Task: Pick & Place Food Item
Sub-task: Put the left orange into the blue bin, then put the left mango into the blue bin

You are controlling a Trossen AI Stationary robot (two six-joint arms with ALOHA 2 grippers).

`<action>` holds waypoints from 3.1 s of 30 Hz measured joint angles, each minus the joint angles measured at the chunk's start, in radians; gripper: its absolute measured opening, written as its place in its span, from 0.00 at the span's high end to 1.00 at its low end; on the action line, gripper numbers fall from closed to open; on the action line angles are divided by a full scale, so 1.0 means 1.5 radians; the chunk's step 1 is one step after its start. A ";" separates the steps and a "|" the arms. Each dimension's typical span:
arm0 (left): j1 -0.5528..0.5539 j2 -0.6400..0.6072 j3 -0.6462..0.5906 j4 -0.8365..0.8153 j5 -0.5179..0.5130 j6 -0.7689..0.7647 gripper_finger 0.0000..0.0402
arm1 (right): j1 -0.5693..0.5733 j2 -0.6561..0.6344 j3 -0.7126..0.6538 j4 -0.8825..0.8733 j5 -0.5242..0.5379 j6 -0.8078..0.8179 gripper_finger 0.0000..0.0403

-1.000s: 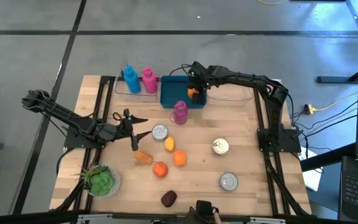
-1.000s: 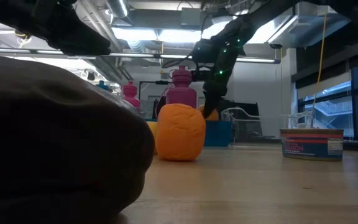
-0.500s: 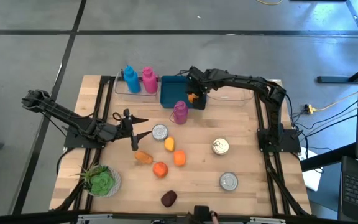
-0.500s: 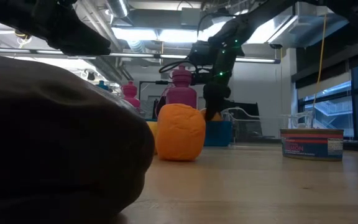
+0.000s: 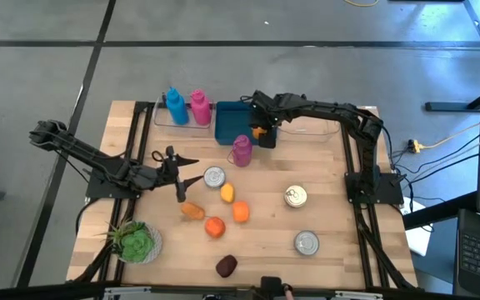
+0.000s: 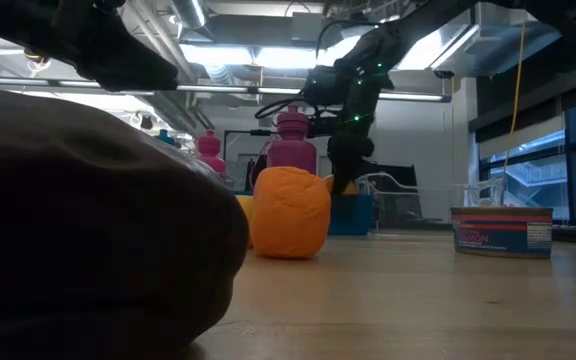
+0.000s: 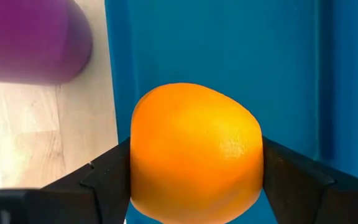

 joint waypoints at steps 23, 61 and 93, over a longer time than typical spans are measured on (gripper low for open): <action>0.000 0.015 0.000 0.001 0.000 -0.007 0.37 | -0.008 0.000 -0.001 -0.010 0.000 0.025 0.13; 0.000 0.014 0.001 0.006 -0.001 -0.007 0.37 | 0.011 -0.398 -0.227 0.229 -0.058 0.184 0.13; 0.000 0.014 0.001 0.057 0.000 -0.005 0.37 | 0.439 -0.412 -0.673 1.056 0.103 0.503 0.13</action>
